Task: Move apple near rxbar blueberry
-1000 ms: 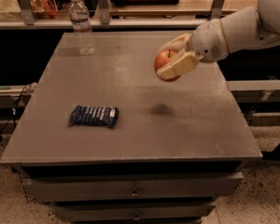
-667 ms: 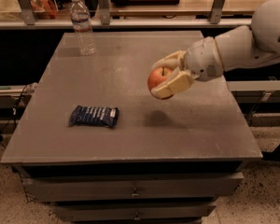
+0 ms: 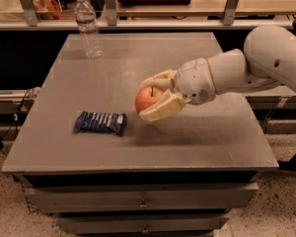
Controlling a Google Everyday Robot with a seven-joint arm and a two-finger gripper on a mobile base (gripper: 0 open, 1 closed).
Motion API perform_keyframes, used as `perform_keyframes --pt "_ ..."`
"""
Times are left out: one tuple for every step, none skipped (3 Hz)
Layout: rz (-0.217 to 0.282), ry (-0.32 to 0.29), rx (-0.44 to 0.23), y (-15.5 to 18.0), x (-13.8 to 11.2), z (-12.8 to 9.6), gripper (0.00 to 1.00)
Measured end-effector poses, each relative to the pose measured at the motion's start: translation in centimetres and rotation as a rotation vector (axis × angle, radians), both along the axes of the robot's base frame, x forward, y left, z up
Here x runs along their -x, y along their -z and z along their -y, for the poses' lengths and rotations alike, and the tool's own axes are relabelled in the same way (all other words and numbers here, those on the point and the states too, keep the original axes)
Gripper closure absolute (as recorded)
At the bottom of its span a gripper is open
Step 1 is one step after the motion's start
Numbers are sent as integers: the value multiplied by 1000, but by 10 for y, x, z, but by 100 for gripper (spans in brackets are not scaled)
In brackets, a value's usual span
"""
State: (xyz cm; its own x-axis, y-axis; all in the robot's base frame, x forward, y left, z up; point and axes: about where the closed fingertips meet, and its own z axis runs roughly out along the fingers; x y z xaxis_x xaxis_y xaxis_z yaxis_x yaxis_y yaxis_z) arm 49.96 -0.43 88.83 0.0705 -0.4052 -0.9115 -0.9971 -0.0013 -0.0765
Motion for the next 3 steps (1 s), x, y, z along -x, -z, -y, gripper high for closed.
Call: perform_keyframes --pt "15 -12 -43 -3 8 -14 100" --pt "29 -3 -37 7 11 -20 77" --pt "33 20 -24 19 8 -14 81"
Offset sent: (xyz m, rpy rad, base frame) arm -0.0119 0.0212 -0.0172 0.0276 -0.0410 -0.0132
